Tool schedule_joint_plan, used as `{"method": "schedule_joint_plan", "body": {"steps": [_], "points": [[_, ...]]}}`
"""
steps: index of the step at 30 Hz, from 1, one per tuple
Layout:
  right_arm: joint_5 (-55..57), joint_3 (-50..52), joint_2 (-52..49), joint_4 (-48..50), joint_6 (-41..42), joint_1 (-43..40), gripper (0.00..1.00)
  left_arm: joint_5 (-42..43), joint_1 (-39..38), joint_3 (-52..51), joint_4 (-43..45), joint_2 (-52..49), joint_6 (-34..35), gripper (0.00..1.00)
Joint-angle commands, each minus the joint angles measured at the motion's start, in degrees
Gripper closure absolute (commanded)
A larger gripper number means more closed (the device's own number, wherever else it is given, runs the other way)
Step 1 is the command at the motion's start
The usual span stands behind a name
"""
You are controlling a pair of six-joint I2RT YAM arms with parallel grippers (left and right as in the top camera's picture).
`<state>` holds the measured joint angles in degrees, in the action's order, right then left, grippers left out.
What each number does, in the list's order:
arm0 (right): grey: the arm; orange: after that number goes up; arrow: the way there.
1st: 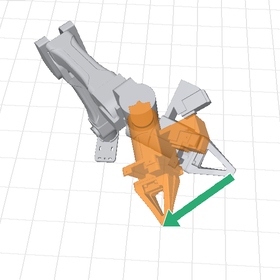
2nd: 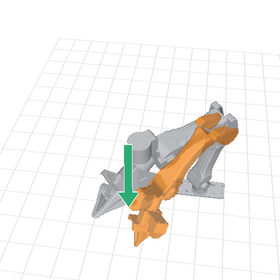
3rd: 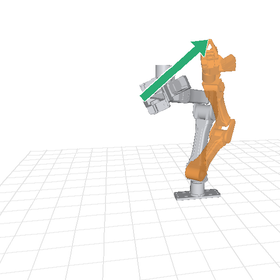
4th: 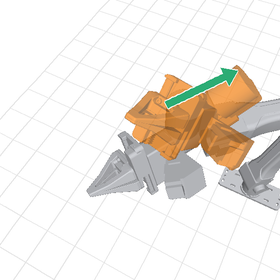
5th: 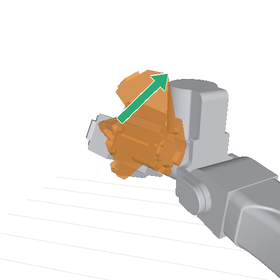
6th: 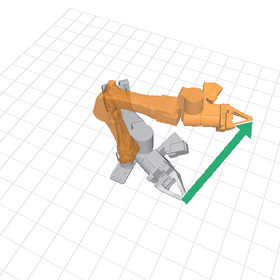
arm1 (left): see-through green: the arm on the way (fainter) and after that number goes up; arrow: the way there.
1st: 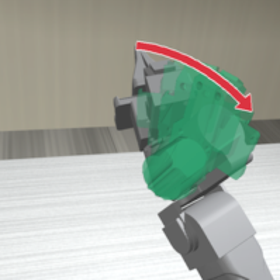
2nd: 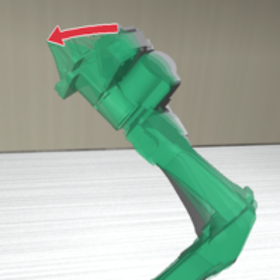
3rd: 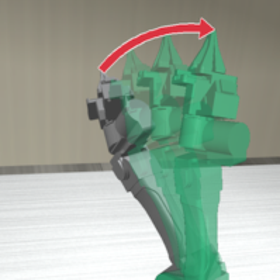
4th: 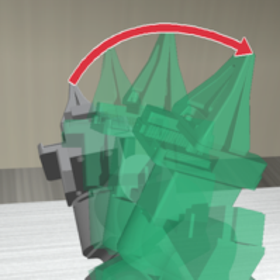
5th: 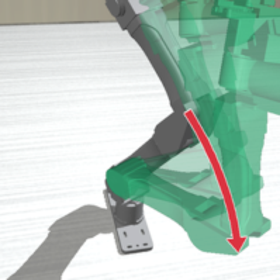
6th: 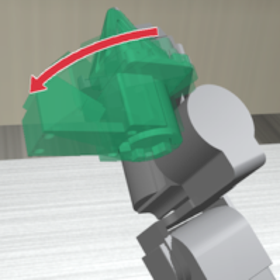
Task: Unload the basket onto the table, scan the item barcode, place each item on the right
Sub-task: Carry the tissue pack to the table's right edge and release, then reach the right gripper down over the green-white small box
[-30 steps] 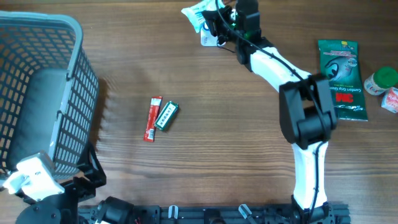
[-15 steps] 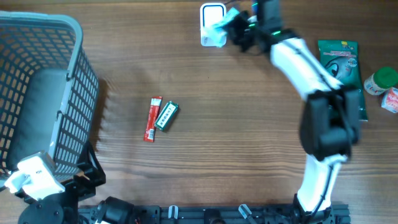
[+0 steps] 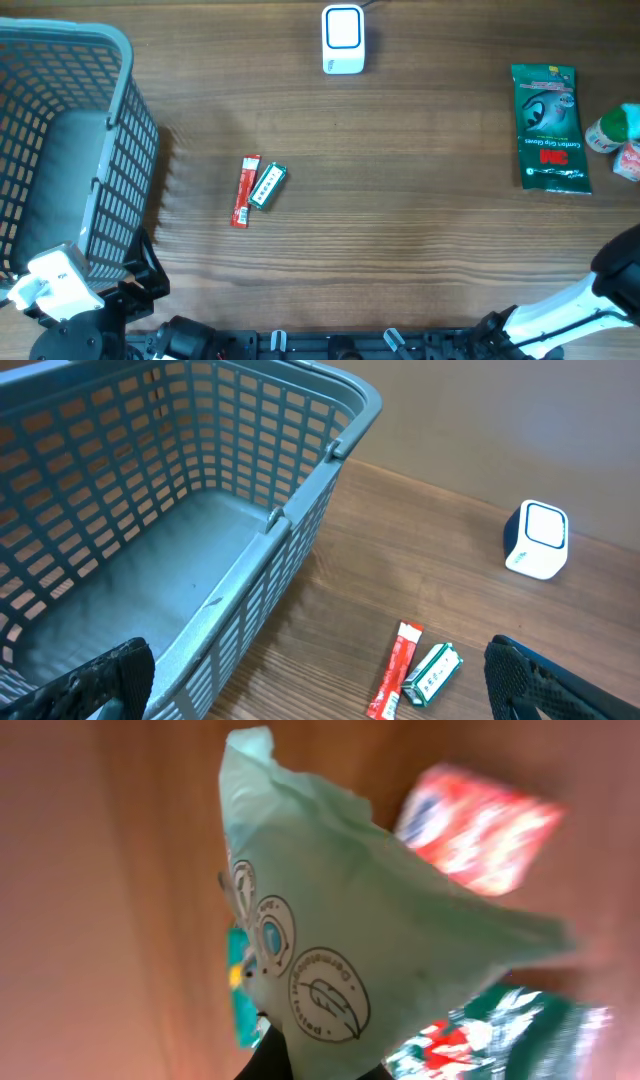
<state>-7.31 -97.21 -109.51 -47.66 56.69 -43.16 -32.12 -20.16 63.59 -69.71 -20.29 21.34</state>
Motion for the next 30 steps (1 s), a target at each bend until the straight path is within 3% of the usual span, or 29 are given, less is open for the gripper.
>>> {"method": "schedule_joint_plan", "body": {"steps": [1,4,7,8,10,11,12,13,15,17,20,23,24,25,30], "points": [[17.0,0.1,-0.2,-5.9,2.5,-2.0,0.96,-0.7,-0.2,-0.2,0.2,0.2,0.2,0.00],[19.4,4.9,-0.3,-6.0,2.0,-2.8,0.96,-0.5,-0.2,-0.2,0.2,0.2,0.2,0.00],[17.5,12.2,-0.7,-0.5,1.1,-2.7,0.83,-0.5,-0.2,-0.2,0.2,0.2,0.2,0.00],[16.2,13.8,-0.7,1.5,-0.1,-2.7,0.74,-0.5,-0.2,-0.2,-0.2,0.2,0.2,0.00],[8.0,14.3,-0.7,3.2,-2.4,-2.7,0.72,-0.5,-0.2,-0.2,-1.0,0.2,0.2,0.00],[2.3,13.8,-0.7,4.4,-5.6,-2.7,0.63,-0.5,-0.2,-0.2,-1.0,0.2,0.2,0.00],[-5.6,12.7,-0.6,5.5,-10.9,-2.7,0.47,-0.5,-0.2,-0.2,-1.1,0.2,0.2,0.00],[-11.2,11.4,-0.5,5.0,-12.5,-2.6,0.21,-0.5,-0.2,-0.2,-1.1,0.2,0.2,0.00],[-27.1,9.3,1.6,2.5,-14.1,-2.2,0.16,-0.5,-0.2,-0.2,-1.1,0.2,0.2,0.00],[-32.8,9.3,3.2,0.1,-14.7,-0.3,0.16,-0.5,-0.2,-0.2,-1.1,0.2,0.2,0.00],[-33.9,9.4,4.3,-4.3,-17.8,9.8,0.19,-0.5,-0.2,-0.2,-1.2,0.2,0.1,0.00],[-32.0,9.4,4.3,-5.4,-17.4,26.6,0.19,-0.5,-0.2,-0.2,-1.3,0.2,0.1,0.00],[-30.6,9.4,4.2,-4.3,-16.0,31.8,0.16,-0.5,-0.2,-0.2,-1.3,0.2,0.2,0.00],[-28.3,9.5,3.9,-1.9,-14.2,39.8,0.00,-0.5,-0.2,-0.2,-1.3,0.2,0.2,0.00],[-16.3,9.6,0.2,2.4,0.5,67.1,0.00,-0.5,-0.2,-0.2,-1.3,0.2,0.1,0.00]]}}
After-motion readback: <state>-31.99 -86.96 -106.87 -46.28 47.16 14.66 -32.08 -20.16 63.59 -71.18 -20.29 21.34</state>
